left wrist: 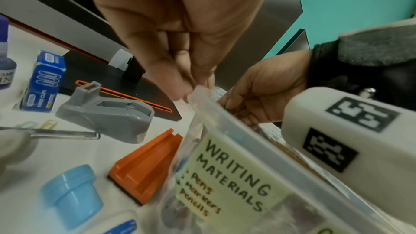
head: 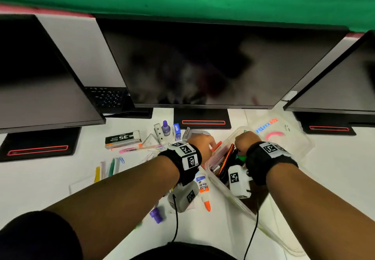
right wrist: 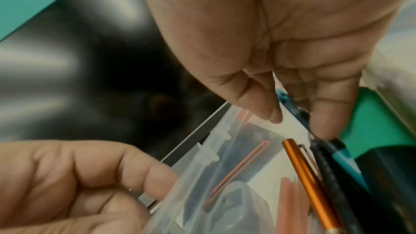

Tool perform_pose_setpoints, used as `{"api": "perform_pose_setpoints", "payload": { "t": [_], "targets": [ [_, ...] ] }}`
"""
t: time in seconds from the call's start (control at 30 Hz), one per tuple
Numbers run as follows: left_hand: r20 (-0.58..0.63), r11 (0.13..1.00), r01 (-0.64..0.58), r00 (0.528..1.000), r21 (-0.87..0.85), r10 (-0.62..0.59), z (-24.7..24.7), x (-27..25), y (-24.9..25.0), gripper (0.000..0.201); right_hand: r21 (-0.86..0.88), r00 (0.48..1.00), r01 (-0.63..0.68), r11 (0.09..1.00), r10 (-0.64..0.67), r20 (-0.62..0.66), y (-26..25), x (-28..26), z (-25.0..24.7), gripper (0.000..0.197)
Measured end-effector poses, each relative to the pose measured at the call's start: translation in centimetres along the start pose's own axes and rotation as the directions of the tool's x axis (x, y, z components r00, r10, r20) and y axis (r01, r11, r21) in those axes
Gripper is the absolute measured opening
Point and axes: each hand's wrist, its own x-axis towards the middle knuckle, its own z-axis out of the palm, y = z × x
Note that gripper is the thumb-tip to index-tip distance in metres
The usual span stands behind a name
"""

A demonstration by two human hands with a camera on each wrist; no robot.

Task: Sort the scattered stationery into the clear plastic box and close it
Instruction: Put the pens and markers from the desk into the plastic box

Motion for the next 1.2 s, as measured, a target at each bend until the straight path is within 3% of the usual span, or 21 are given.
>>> {"api": "perform_pose_setpoints", "payload": {
  "t": [0.1, 0.23, 0.3, 0.43, 0.53, 0.7, 0.83, 0.93, 1.07, 1.2],
  "targets": [
    [-0.060, 0.998, -0.006, 0.998, 0.061, 0.009, 0.0, -0.2, -0.1, 0.027, -0.244, 0.997, 0.045, 0.969, -0.057, -0.044, -0.2, 0.4, -0.5, 0.033],
    [-0.064, 0.998, -0.015, 0.998, 0.064, 0.019, 0.1, 0.0, -0.2, 0.030, -0.134, 0.956, 0.092, 0.987, -0.125, -0.265, -0.6, 0.1, -1.4, 0.037],
    [-0.067, 0.998, -0.016, 0.998, 0.066, 0.021, 0.2, 0.1, -0.4, 0.029, -0.222, 0.941, 0.055, 0.973, -0.125, -0.314, -0.8, 0.1, -1.7, 0.036],
    [-0.064, 0.995, -0.020, 0.998, 0.097, 0.027, -0.1, 0.0, -0.8, 0.025, -0.348, 0.974, 0.092, 0.933, -0.156, -0.161, -0.5, -0.8, -0.8, 0.034],
    [-0.078, 0.990, 0.015, 0.997, 0.143, -0.004, -1.1, -0.3, -2.8, 0.025, -0.280, 0.989, 0.080, 0.957, -0.111, -0.095, -0.2, -1.2, -0.1, 0.035],
    [-0.163, 0.900, 0.324, 0.944, 0.293, -0.287, -4.5, -0.7, -10.5, 0.027, -0.099, 0.975, 0.111, 0.989, -0.127, -0.182, -2.1, -2.0, 0.4, 0.029],
    [-0.215, 0.761, 0.486, 0.874, 0.430, -0.436, -6.4, -1.4, -17.9, 0.034, 0.087, 0.973, 0.233, 0.969, -0.232, -0.019, -5.8, -3.8, 4.1, 0.012],
    [-0.204, 0.746, 0.484, 0.874, 0.458, -0.441, -6.6, -1.6, -20.3, 0.030, 0.079, 0.963, 0.264, 0.961, -0.268, 0.038, -7.9, -3.6, 7.8, 0.013],
    [-0.179, 0.753, 0.404, 0.913, 0.519, -0.367, -6.3, -1.9, -21.0, 0.031, -0.105, 0.976, 0.199, 0.974, -0.187, 0.114, -9.4, -1.5, 11.8, 0.032],
    [-0.178, 0.760, 0.350, 0.936, 0.547, -0.303, -5.6, -2.1, -22.6, 0.028, -0.308, 0.983, 0.170, 0.936, -0.139, 0.120, -10.3, 0.0, 13.9, 0.037]
  ]
}}
